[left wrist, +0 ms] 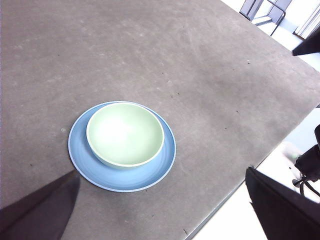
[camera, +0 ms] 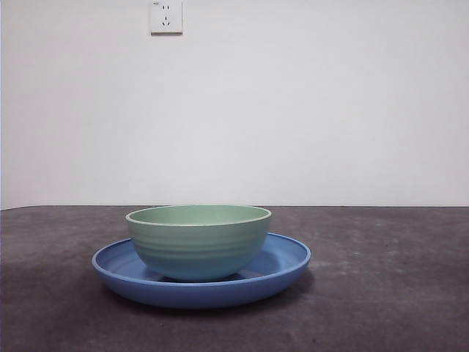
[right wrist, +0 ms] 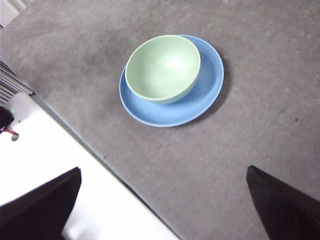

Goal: Place the green bowl on the blue plate

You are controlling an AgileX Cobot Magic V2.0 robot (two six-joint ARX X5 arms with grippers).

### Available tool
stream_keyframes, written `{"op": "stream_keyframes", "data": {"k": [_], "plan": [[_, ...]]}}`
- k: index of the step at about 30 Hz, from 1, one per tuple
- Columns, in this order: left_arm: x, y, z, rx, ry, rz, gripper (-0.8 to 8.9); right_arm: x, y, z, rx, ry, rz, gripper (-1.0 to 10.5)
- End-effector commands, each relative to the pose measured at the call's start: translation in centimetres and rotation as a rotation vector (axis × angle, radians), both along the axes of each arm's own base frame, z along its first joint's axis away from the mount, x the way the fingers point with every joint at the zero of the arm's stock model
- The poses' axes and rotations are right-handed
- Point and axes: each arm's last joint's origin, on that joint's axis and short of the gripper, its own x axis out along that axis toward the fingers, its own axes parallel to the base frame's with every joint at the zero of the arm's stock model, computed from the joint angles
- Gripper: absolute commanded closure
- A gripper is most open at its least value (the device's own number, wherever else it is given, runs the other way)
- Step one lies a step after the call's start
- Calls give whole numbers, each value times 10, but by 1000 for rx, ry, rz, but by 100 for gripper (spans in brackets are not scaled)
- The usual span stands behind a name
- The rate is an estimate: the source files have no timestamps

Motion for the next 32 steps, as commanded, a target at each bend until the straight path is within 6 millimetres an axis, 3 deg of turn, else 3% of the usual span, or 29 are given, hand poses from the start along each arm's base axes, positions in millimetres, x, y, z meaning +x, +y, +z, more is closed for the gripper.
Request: {"op": "stream_keyframes", "data": {"k": [1, 7, 9, 11, 12, 13, 32], "plan": [[-1, 0, 4, -8, -18, -13, 282, -6, -4, 5, 11, -32, 7, 295], [-1, 0, 4, -7, -18, -13, 285, -12, -7, 6, 23, -50, 7, 295], [-1, 0, 4, -7, -17, -13, 345, -12, -7, 6, 24, -47, 6, 325], [-1, 0, 4, -4, -13, -13, 585, -11, -7, 6, 26, -43, 11, 567], [-1, 0, 4, -3, -13, -13, 757, -11, -7, 6, 27, -43, 11, 766], [-1, 0, 4, -5, -12, -12, 800, -11, -7, 6, 27, -44, 11, 947], [-1, 0, 4, -8, -15, -12, 787, -11, -7, 6, 25, -48, 14, 923]]}}
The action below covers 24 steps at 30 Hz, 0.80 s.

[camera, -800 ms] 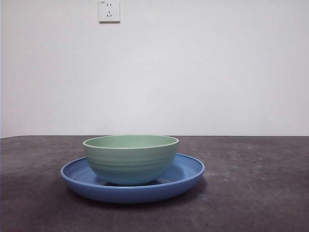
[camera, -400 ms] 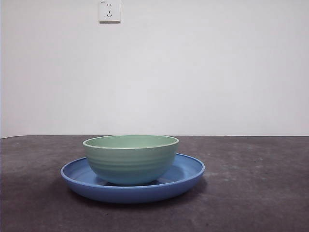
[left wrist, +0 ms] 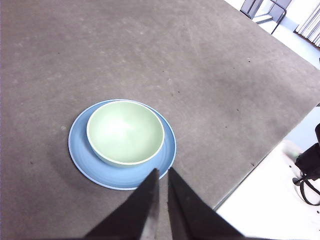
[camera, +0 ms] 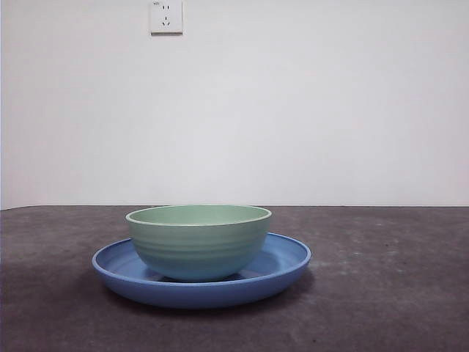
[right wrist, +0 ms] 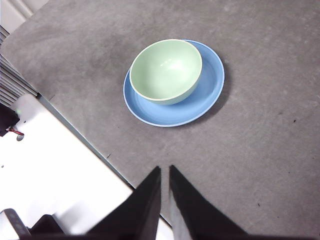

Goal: Place the green bowl on the blue plate

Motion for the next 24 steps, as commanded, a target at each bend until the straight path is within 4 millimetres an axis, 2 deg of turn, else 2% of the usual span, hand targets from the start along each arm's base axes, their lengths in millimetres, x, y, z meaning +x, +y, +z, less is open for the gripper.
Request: {"op": "stream_keyframes", "data": {"k": [1, 9, 14, 20, 24], "plan": [[-1, 0, 5, -11, -18, -12, 787, 0, 1, 5, 6, -19, 13, 923], [2, 6, 4, -9, -33, 77, 787, 0, 1, 5, 6, -19, 13, 923], [14, 12, -9, 56, -172, 179, 787, 0, 1, 5, 6, -19, 13, 923], [25, 21, -49, 15, -300, 349, 786, 0, 1, 5, 6, -19, 13, 923], [29, 27, -85, 29, -390, 427, 787, 0, 1, 5, 6, -19, 13, 923]]}}
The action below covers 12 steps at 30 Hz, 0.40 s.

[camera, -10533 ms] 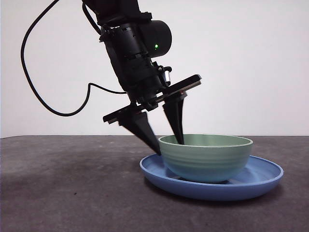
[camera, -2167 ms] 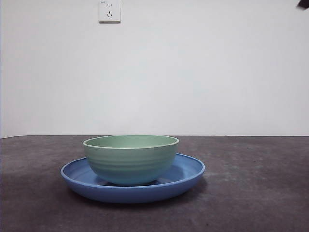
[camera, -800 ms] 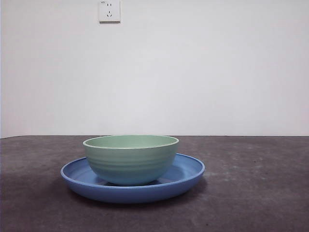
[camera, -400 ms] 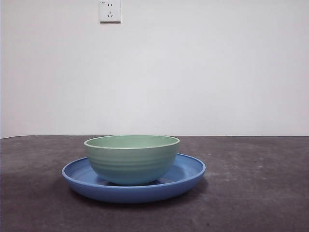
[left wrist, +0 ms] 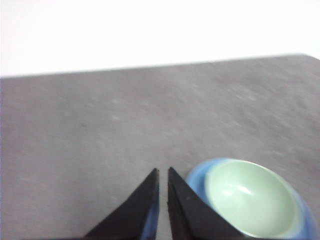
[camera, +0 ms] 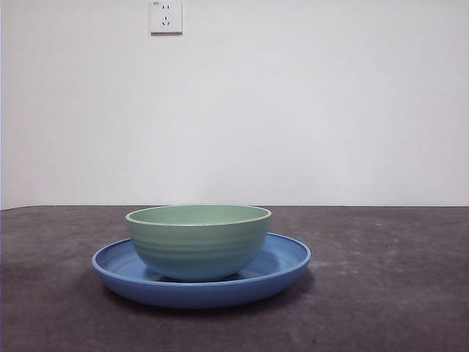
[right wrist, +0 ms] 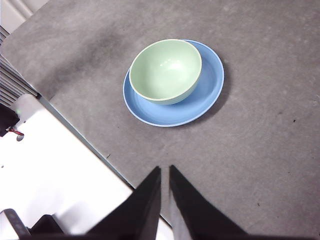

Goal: Place the green bowl on the blue plate

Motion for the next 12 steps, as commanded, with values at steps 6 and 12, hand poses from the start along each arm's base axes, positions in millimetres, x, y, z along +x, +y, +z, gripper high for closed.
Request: {"op": "stream_keyframes", "data": {"k": [6, 12], "plan": [[9, 8, -66, 41, -89, 167, 786, 0, 1, 5, 6, -19, 13, 923], [11, 12, -102, 66, -70, 312, 786, 0, 1, 5, 6, -19, 13, 923]]}}
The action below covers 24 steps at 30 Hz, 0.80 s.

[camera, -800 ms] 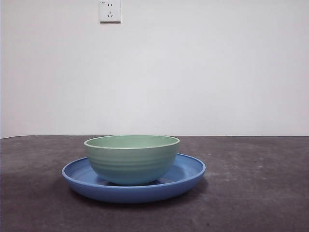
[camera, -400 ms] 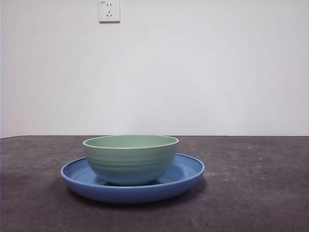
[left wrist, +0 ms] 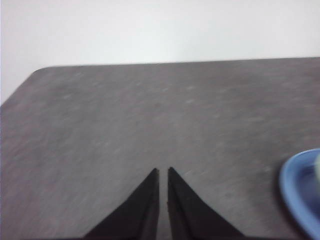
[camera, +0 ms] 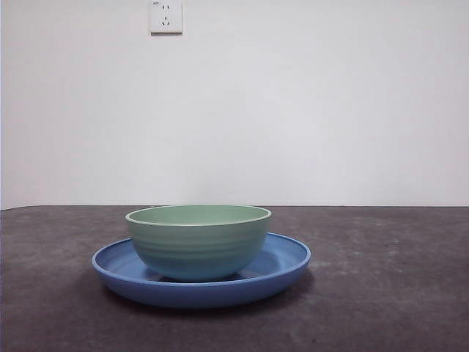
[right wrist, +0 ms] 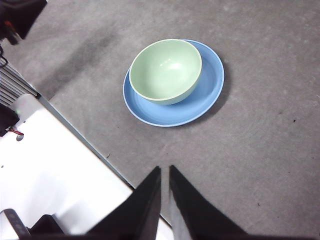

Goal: Place the green bowl on the blue plate

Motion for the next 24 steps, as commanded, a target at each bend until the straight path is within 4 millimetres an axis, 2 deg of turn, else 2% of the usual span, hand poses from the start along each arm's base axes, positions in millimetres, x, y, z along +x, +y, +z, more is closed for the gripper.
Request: {"op": "stream_keyframes", "data": {"k": [1, 12, 24], "plan": [[0, 1, -8, 11, -18, 38, 787, 0, 1, 5, 6, -19, 13, 923], [4, 1, -34, 19, 39, 48, 786, 0, 1, 5, 6, -19, 13, 923], [6, 1, -41, 16, 40, 48, 786, 0, 1, 5, 6, -19, 13, 923]]}}
